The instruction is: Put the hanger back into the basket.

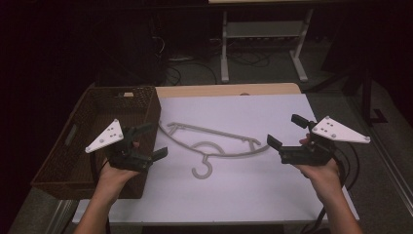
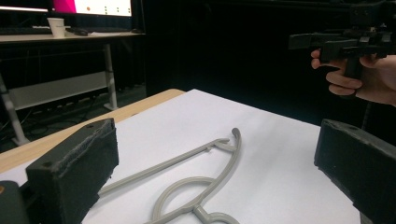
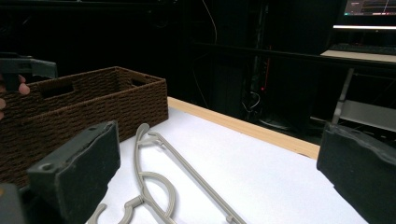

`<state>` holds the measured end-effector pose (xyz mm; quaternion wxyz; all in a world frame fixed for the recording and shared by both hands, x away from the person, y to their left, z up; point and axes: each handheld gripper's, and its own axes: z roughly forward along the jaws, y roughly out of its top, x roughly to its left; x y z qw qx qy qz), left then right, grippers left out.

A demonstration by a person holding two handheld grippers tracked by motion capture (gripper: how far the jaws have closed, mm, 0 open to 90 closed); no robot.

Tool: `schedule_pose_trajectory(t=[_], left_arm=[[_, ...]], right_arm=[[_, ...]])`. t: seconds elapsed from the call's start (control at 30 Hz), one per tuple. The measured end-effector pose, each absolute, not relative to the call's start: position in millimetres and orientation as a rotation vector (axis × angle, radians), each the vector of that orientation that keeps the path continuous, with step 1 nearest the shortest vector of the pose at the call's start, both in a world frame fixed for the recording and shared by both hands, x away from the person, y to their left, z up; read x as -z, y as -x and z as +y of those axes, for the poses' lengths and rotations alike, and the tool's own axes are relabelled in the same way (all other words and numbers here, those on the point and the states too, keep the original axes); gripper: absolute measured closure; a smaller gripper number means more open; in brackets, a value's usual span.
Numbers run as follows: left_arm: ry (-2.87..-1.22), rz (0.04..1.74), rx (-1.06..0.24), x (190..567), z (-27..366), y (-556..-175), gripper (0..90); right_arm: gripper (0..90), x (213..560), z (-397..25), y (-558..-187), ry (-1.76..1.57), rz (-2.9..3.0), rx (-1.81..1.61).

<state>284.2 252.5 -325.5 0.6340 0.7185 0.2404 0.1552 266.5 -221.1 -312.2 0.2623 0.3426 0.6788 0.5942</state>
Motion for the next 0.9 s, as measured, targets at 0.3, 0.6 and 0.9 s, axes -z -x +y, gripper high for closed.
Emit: schedule_pose_trajectory(t=[0.3, 0.6, 0.9], left_arm=[[-1.653, 0.542, -0.351, 324.9, 250.2, -280.3, 0.0], [-1.662, 0.529, -0.336, 325.3, 244.6, -278.6, 0.0], [-1.665, 0.514, -0.316, 326.0, 238.8, -277.2, 0.0]], right_arm=[[0.0, 314.3, -216.8, -271.8, -0.919, 1.865, -1.596], [0.0, 313.6, -209.1, -281.7, -0.889, 1.889, -1.59], [0.0, 316.2, -199.3, -297.1, -0.892, 1.931, -1.608]])
